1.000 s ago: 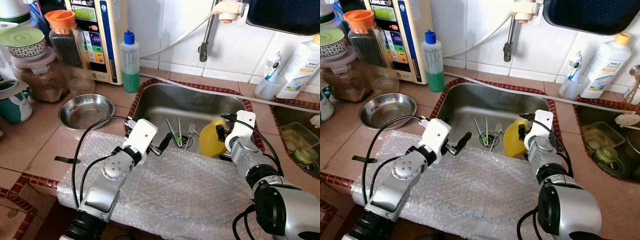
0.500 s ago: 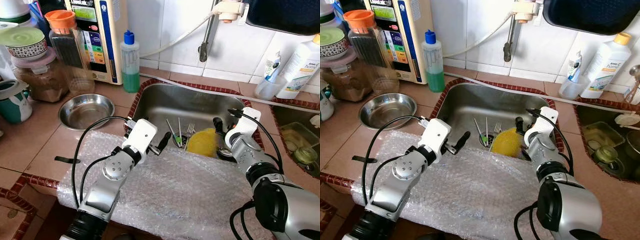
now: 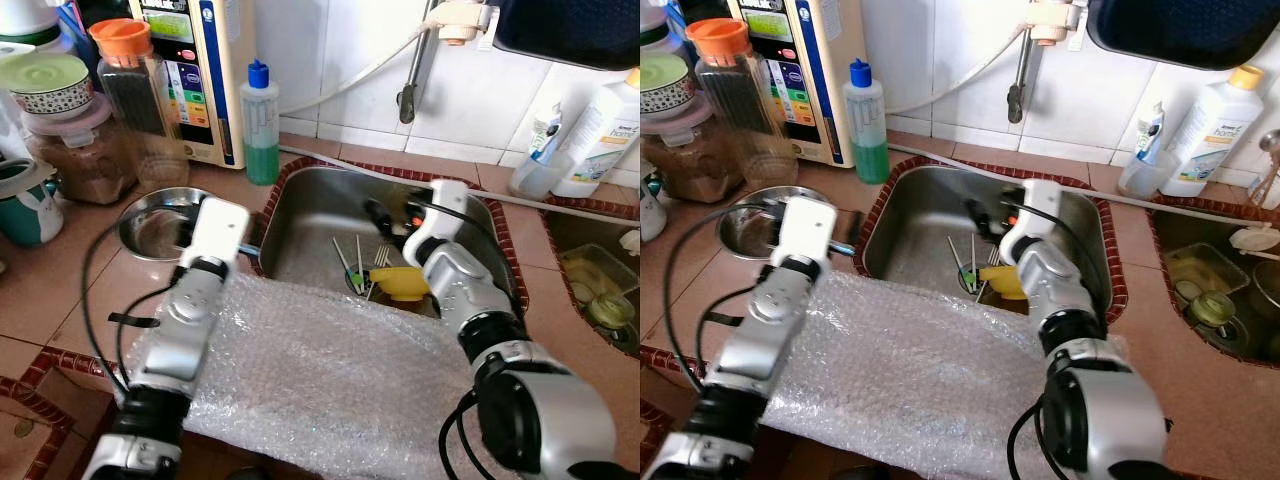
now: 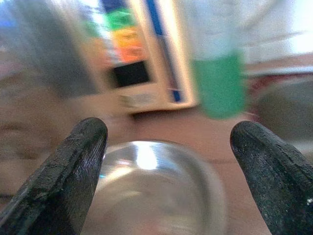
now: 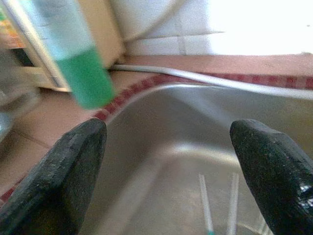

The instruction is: Kitchen organization

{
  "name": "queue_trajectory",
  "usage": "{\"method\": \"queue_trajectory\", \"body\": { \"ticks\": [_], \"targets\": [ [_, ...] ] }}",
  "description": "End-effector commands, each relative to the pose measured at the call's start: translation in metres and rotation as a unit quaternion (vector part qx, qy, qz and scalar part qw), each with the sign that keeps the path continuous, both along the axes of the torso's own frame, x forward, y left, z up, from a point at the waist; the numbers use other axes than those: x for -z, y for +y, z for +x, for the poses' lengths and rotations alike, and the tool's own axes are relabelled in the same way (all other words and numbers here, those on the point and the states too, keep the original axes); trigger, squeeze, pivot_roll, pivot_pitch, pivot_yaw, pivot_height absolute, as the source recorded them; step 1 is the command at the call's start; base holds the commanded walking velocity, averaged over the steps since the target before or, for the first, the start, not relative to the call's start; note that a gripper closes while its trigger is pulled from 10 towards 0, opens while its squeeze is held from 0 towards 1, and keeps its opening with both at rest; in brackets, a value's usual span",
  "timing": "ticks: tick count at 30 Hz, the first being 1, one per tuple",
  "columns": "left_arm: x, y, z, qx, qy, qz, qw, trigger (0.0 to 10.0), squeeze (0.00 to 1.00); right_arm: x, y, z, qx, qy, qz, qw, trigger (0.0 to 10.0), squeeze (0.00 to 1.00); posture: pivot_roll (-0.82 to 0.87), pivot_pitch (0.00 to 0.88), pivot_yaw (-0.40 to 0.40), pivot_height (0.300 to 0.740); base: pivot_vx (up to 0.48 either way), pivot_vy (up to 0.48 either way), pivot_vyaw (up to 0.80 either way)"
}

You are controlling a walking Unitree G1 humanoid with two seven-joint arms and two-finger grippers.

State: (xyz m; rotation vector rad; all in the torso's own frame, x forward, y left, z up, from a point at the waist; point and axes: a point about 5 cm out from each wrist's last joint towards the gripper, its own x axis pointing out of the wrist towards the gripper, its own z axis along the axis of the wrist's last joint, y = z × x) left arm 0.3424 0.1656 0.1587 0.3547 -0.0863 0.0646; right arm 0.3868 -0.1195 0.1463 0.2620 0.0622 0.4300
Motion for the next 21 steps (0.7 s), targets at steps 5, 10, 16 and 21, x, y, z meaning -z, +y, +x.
{"method": "queue_trajectory", "body": {
  "ticks": [5,10,16,21],
  "targets": [
    [0.002,0.025,0.006,-0.095,0.011,0.000,0.995,10.0,1.00,-0.010,0.015,-0.011,-0.061,-0.039,0.015,0.997,10.0,0.00,0.12,0.031,-0.023,0.740,0.000,0.000,0.00],
    [0.006,0.041,0.006,-0.140,0.021,-0.001,0.990,10.0,0.00,-0.023,0.032,-0.027,-0.140,-0.063,0.041,0.987,10.0,0.00,0.12,0.030,-0.022,0.740,0.000,0.000,0.00],
    [0.008,0.054,0.005,-0.180,0.025,0.008,0.983,10.0,0.00,-0.036,0.049,-0.053,-0.234,-0.093,0.034,0.967,10.0,0.00,0.12,0.029,-0.024,0.740,0.000,0.000,0.00],
    [0.016,0.069,0.003,-0.229,0.053,-0.017,0.972,10.0,0.00,-0.034,0.053,-0.066,-0.246,-0.086,0.003,0.965,10.0,0.00,0.11,0.023,-0.025,0.740,0.000,0.000,0.00]
  ]
}}
